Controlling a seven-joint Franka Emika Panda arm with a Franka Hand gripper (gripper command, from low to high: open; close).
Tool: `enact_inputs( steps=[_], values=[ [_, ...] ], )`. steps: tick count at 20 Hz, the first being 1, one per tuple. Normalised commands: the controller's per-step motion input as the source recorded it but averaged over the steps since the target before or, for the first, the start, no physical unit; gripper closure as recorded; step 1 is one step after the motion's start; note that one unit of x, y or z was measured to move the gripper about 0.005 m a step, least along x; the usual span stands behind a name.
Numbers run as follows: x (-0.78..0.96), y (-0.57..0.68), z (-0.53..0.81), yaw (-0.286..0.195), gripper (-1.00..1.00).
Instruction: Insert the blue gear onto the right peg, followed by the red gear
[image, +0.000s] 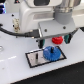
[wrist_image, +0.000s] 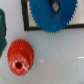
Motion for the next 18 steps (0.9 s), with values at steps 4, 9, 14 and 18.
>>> enact_inputs(
  steps=[4, 9, 14, 18],
  values=[
    [-0.54, 0.30, 0.02, 0.000, -1.00],
    [-0.52, 0.37, -0.05, 0.000, -1.00],
    [-0.35, 0.29, -0.15, 0.000, -1.00],
    [-0.20, 0.22, -0.31, 0.000, -1.00]
  ],
)
